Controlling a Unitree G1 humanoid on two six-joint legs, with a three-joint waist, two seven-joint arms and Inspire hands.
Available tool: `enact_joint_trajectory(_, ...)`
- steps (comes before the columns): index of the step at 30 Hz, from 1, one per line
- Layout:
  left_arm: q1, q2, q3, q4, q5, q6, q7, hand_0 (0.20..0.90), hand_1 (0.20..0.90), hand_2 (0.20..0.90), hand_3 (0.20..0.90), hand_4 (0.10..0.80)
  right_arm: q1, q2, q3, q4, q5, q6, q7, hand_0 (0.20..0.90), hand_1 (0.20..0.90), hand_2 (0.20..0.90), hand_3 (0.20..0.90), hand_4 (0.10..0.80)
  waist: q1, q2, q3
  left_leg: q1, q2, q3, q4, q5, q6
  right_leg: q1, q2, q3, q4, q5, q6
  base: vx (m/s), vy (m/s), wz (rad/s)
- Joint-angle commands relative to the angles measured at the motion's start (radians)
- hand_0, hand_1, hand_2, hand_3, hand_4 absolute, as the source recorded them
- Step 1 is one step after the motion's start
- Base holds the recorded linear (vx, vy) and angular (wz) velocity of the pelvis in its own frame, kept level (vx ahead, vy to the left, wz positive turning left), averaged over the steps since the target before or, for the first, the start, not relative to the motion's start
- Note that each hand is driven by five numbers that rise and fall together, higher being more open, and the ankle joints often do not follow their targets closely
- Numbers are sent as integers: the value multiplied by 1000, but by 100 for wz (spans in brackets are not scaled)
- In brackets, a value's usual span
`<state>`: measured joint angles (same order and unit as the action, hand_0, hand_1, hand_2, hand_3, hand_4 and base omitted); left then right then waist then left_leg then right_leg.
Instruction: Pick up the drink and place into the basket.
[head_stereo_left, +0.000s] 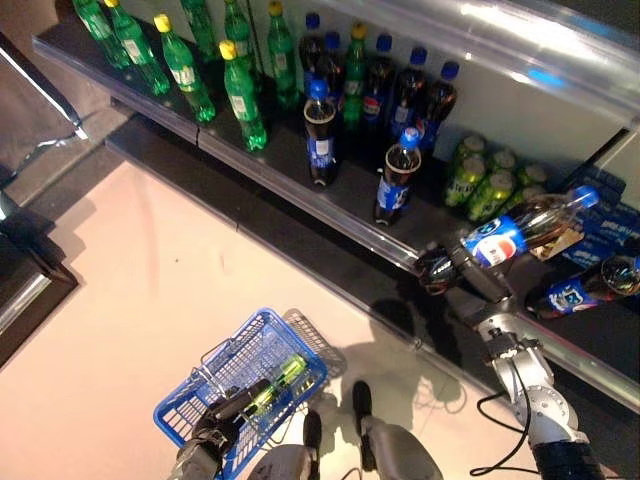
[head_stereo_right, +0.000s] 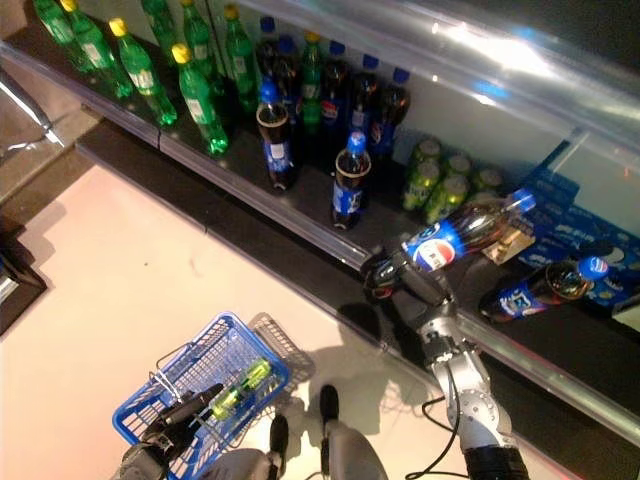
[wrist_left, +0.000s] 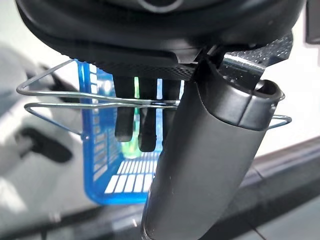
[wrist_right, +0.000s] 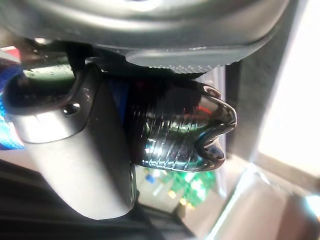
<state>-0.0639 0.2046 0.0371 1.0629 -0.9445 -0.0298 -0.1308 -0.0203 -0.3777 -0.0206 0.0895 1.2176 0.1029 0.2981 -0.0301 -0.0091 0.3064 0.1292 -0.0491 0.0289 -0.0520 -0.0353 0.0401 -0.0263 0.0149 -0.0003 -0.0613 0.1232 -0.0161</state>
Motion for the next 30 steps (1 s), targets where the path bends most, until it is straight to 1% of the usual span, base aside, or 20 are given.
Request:
enact_joint_trajectory(1, 31, 69, 3, -98, -59, -143, -74, 300, 300, 300, 200, 100, -22, 28, -24, -117, 47, -16, 206, 300, 300, 300, 200, 100, 17, -19, -236, -64, -56, 17, 59, -65, -16, 58, -17, -51, 19, -130, 85, 15, 35, 3)
enact_joint_trajectory(3, 28, 79, -1, -161, -50, -160, -64, 300, 300, 300, 200, 100, 0, 39, -2, -96, 23, 23, 227, 300, 300, 300, 200, 100, 20, -14, -240, -55, -56, 18, 54, -64, -16, 68, -19, -59, 19, -133, 85, 18, 32, 9)
enact_joint_trajectory(4, 28, 80, -2, -167, -48, -161, -63, 300, 300, 300, 200, 100, 1, 39, 0, -94, 18, 21, 230, 300, 300, 300, 200, 100, 20, -14, -239, -54, -56, 18, 54, -64, -15, 70, -20, -60, 20, -134, 85, 13, 27, 16)
enact_joint_trajectory(5, 24, 86, -2, -205, -41, -165, -54, 300, 300, 300, 200, 100, 11, 42, 14, -88, -9, 43, 243, 300, 300, 300, 200, 100, 22, -12, -240, -51, -56, 18, 53, -64, -15, 74, -22, -65, 21, -137, 85, 2, 22, 12)
enact_joint_trajectory(7, 14, 109, -16, -296, -26, -167, -38, 300, 300, 300, 200, 100, 31, 32, 63, -70, -99, 57, 270, 300, 300, 300, 200, 100, 31, -7, -237, -47, -57, 17, 53, -62, -13, 79, -28, -79, 27, -143, 86, -6, 32, 9)
enact_joint_trajectory(10, 0, 128, -28, -360, -9, -163, -40, 300, 300, 300, 200, 100, 48, 24, 112, -42, -184, 58, 290, 300, 300, 300, 200, 100, 39, -4, -233, -45, -58, 13, 57, -62, -11, 86, -35, -90, 32, -147, 86, -9, 17, 18)
enact_joint_trajectory(11, -9, 138, -39, -396, 7, -152, -40, 300, 300, 300, 200, 100, 53, 23, 143, -25, -222, 46, 286, 300, 300, 300, 200, 100, 45, -3, -228, -45, -59, 9, 61, -61, -11, 90, -38, -98, 34, -149, 85, -8, 14, 31)
enact_joint_trajectory(13, -19, 142, -54, -439, 25, -144, -58, 300, 300, 300, 200, 100, 58, 21, 185, -9, -269, 62, 276, 300, 300, 300, 200, 100, 54, 0, -221, -45, -61, 0, 66, -62, -9, 93, -43, -106, 41, -153, 85, -6, 17, 24)
enact_joint_trajectory(14, -21, 142, -64, -464, 44, -141, -79, 300, 300, 300, 200, 100, 61, 20, 213, 5, -320, 63, 276, 300, 300, 300, 200, 100, 60, 3, -216, -45, -62, -7, 70, -62, -7, 96, -46, -112, 47, -157, 84, -5, 17, 43)
enact_joint_trajectory(18, -31, 152, -116, -594, 86, -93, -133, 300, 300, 300, 200, 100, 43, 2, 308, 72, -465, 21, 246, 300, 300, 300, 200, 100, 92, 8, -202, -48, -68, -30, 81, -61, -4, 104, -57, -146, 66, -168, 80, 4, 1, 44)
enact_joint_trajectory(20, -40, 163, -155, -665, 96, -63, -157, 300, 300, 300, 200, 100, 17, -14, 354, 108, -545, 5, 217, 300, 300, 300, 200, 100, 114, 10, -194, -49, -72, -46, 82, -59, -4, 109, -62, -166, 75, -173, 78, 21, -8, 39)
enact_joint_trajectory(21, -50, 174, -188, -724, 102, -32, -178, 300, 300, 300, 200, 100, -8, -26, 390, 139, -610, -15, 178, 300, 300, 300, 200, 100, 132, 12, -190, -48, -74, -60, 79, -56, -3, 114, -67, -183, 79, -176, 77, 33, 2, 47)
enact_joint_trajectory(22, -54, 181, -202, -753, 107, -15, -192, 300, 300, 300, 200, 100, -24, -31, 406, 154, -658, -31, 156, 300, 300, 300, 200, 100, 143, 13, -188, -47, -76, -68, 77, -53, -3, 118, -69, -192, 79, -176, 76, 39, 4, 55)
enact_joint_trajectory(23, -60, 191, -218, -775, 107, -3, -201, 300, 300, 300, 200, 100, -41, -40, 425, 172, -692, -56, 127, 300, 300, 300, 200, 100, 152, 15, -188, -46, -76, -73, 75, -51, -4, 121, -71, -202, 80, -176, 75, 44, 7, 42)
enact_joint_trajectory(24, -68, 200, -238, -804, 106, 16, -225, 300, 300, 300, 200, 100, -62, -51, 448, 190, -717, -65, 97, 300, 300, 300, 200, 100, 166, 16, -187, -45, -78, -82, 71, -49, -4, 127, -75, -213, 78, -175, 75, 34, 4, 29)
enact_joint_trajectory(25, -69, 202, -242, -813, 105, 22, -224, 300, 300, 300, 200, 100, -66, -51, 453, 196, -720, -68, 91, 300, 300, 300, 200, 100, 168, 17, -187, -44, -78, -85, 70, -48, -4, 128, -75, -215, 78, -176, 75, 38, 3, 35)
enact_joint_trajectory(26, -76, 210, -260, -848, 107, 44, -232, 300, 300, 300, 200, 100, -88, -50, 476, 219, -759, -88, 53, 300, 300, 300, 200, 100, 181, 18, -186, -43, -80, -95, 66, -46, -4, 133, -78, -225, 78, -176, 75, 48, 6, 46)
enact_joint_trajectory(27, -84, 221, -282, -890, 119, 75, -260, 300, 300, 300, 200, 100, -125, -52, 510, 249, -835, -129, 8, 300, 300, 300, 200, 100, 202, 21, -188, -41, -81, -109, 58, -42, -5, 139, -81, -240, 77, -178, 74, 63, 9, 49)
enact_joint_trajectory(29, -100, 238, -305, -941, 112, 121, -291, 300, 300, 300, 200, 100, -173, -56, 551, 269, -873, -122, -48, 300, 300, 300, 200, 100, 224, 23, -190, -41, -84, -128, 53, -36, -6, 145, -86, -258, 82, -181, 74, 60, 7, 42)
enact_joint_trajectory(30, -108, 245, -318, -957, 118, 133, -312, 300, 300, 300, 200, 100, -198, -52, 572, 294, -921, -124, -65, 300, 300, 300, 200, 100, 236, 24, -193, -39, -84, -135, 48, -33, -7, 149, -89, -269, 85, -183, 75, 57, 7, 41)
